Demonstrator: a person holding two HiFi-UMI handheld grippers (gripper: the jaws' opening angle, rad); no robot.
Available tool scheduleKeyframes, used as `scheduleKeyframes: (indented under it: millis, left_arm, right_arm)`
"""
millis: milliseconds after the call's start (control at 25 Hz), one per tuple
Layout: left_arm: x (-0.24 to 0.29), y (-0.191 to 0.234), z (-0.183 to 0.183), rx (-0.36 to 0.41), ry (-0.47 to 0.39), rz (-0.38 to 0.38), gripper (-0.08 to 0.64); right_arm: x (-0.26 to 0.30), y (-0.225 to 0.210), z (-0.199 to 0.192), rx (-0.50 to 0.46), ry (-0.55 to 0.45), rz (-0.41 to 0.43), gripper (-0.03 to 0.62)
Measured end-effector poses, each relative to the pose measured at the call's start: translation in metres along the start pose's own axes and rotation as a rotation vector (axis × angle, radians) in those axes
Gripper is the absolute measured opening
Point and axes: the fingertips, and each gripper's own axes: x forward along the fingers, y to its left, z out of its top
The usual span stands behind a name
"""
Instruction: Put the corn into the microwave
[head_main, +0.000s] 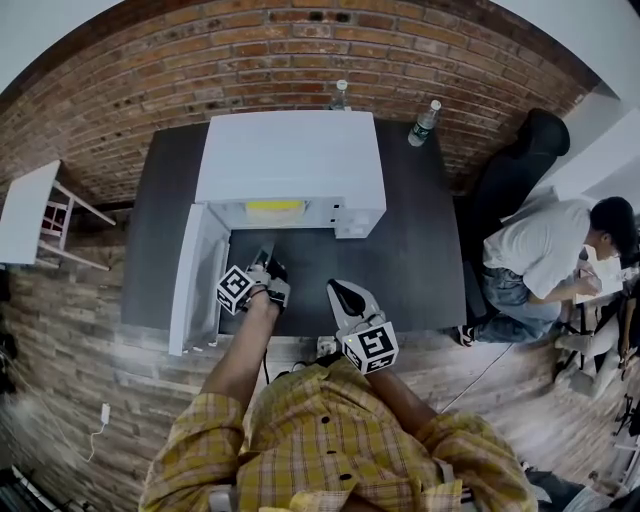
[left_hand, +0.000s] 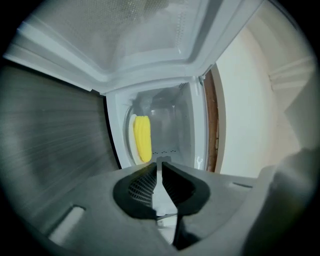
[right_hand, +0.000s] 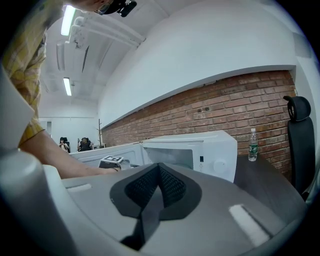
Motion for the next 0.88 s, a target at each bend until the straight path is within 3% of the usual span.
scheduleKeyframes:
  millis: [120, 520, 640, 720, 800, 880]
  left_arm:
    - [-0.014, -0.011, -0.004, 0.022, 0.018, -0.036, 0.0]
    - [-0.053, -0.064, -0.033, 0.115, 0.063, -0.158, -0.002]
    - [-0.063, -0.093, -0.05, 0.079, 0.082, -0.253, -0.002]
    - [-0.074, -0.095, -0.055, 0.159, 0.109, -0.235, -0.002]
    - [-0.085, -0.086, -0.055, 0.313, 0.141, -0.152, -0.002]
    - [-0.092, -0.09, -0.061, 0.394, 0.168, -0.148, -0.002]
  right_arm:
    - [-0.003, 0.005, 0.001, -0.003, -0.006, -0.004, 0.003]
    - [-0.013, 0.018, 0.0, 0.008, -0.019, -0.008, 0.003]
    - [-0.016, 0.019, 0.0, 0.016, -0.023, -0.011, 0.003]
    - [-0.018, 0.02, 0.001, 0.02, -0.027, -0.012, 0.003]
    - [-0.02, 0.022, 0.001, 0.021, -0.029, -0.01, 0.003]
    - [-0.021, 0.023, 0.001, 0.021, -0.03, -0.007, 0.003]
